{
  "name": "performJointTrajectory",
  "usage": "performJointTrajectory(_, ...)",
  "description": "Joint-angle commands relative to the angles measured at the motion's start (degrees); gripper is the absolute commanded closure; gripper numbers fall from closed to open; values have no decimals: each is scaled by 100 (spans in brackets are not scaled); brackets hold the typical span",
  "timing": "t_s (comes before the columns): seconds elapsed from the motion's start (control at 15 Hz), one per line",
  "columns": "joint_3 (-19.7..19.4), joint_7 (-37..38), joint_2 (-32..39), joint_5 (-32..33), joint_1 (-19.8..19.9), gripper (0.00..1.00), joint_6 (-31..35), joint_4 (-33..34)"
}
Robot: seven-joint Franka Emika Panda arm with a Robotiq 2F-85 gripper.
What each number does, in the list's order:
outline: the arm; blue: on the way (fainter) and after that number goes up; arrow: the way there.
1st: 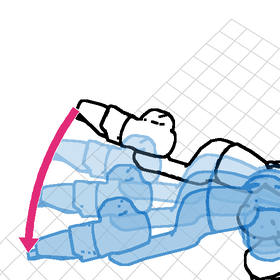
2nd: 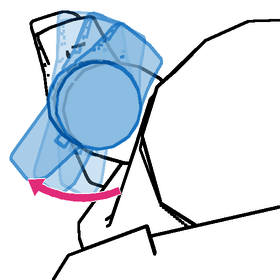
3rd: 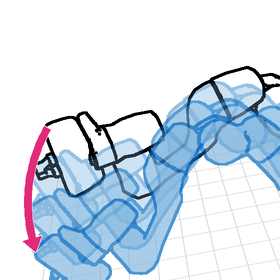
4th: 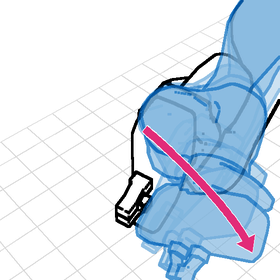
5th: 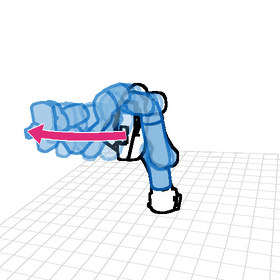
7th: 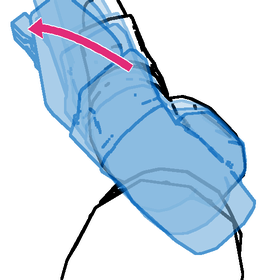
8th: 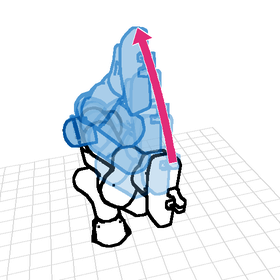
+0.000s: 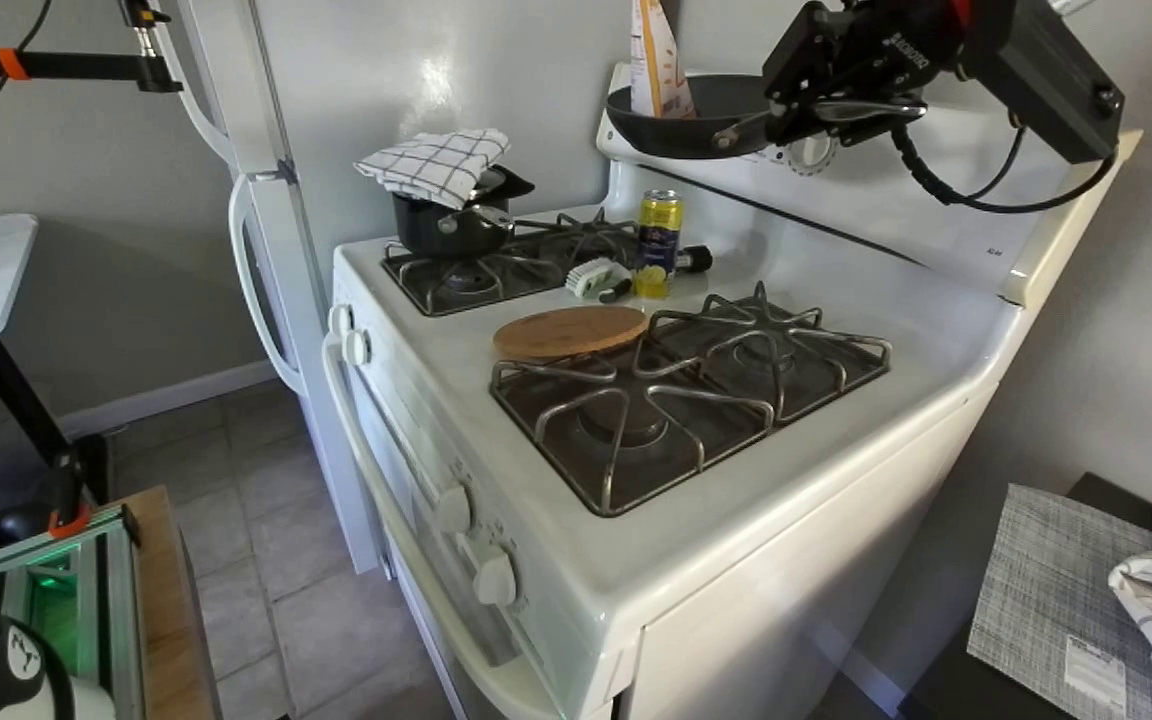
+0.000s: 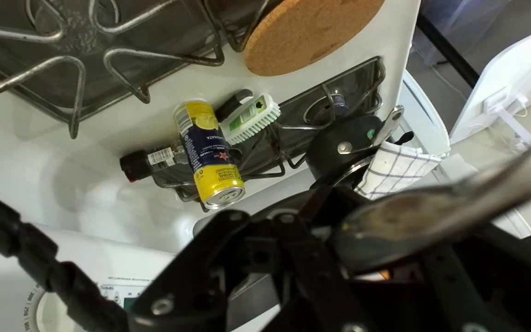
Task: Move the pan to the top left stove plate
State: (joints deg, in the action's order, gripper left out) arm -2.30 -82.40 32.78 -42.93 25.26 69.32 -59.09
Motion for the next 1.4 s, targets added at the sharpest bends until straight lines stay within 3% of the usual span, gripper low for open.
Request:
performJointTrajectory(0.0,15,155,-56,-81,-43,97,94,-104)
performJointTrajectory(0.4,118,944,-299,-302,-342,97,307,-318)
performJointTrajectory(0.73,195,1530,-685,-288,-862,97,962,-617)
performJointTrajectory(1.33,557,2576,-1361,-633,-1623,97,1802,-1841)
